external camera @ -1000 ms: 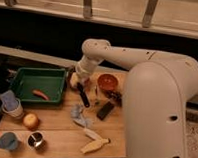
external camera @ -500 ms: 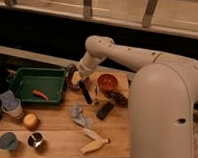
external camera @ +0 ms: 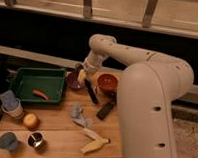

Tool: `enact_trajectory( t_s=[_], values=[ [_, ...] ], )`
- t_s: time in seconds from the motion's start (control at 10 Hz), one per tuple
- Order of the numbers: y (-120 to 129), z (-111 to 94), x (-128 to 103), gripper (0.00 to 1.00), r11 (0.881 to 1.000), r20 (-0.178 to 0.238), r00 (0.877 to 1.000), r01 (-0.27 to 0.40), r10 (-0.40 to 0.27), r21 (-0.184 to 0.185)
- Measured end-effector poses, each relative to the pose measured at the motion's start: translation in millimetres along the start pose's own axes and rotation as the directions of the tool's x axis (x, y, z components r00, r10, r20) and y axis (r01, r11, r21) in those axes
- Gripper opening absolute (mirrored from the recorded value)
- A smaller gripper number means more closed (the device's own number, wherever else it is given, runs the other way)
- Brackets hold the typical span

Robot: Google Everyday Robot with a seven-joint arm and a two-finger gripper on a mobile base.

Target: Wipe purple bowl with brush

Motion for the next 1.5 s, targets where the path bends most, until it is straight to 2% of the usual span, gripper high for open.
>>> enact_trajectory(
  t_s=[0.4, 0.6, 0.8, 0.9, 1.1, 1.2, 1.3, 1.4, 1.5],
  values=[
    [-21, 26, 4, 0.00, 0.998, -0.064, 0.997, -0.047, 0.046, -0.029],
    [-21, 31, -2, 0.00, 0.999, -0.054, 0.998, -0.037, 0.035, -0.040],
    [-14, 35, -17, 0.00, 0.999, -0.009, 1.000, -0.002, 0.002, -0.037],
    [-10, 38, -24, 0.00, 0.999, -0.002, 1.000, 0.017, -0.017, -0.033],
    [-2, 41, -34, 0.00, 0.999, -0.011, 0.999, 0.045, -0.045, -0.016],
    [1, 42, -37, 0.00, 0.999, -0.025, 0.999, 0.043, -0.043, 0.000],
    [6, 40, -37, 0.00, 0.998, -0.048, 0.998, 0.045, -0.043, 0.042],
    [16, 31, -41, 0.00, 0.991, -0.050, 0.998, 0.043, -0.037, 0.126],
    [17, 26, -42, 0.00, 0.985, -0.047, 0.998, 0.042, -0.035, 0.166]
  ],
)
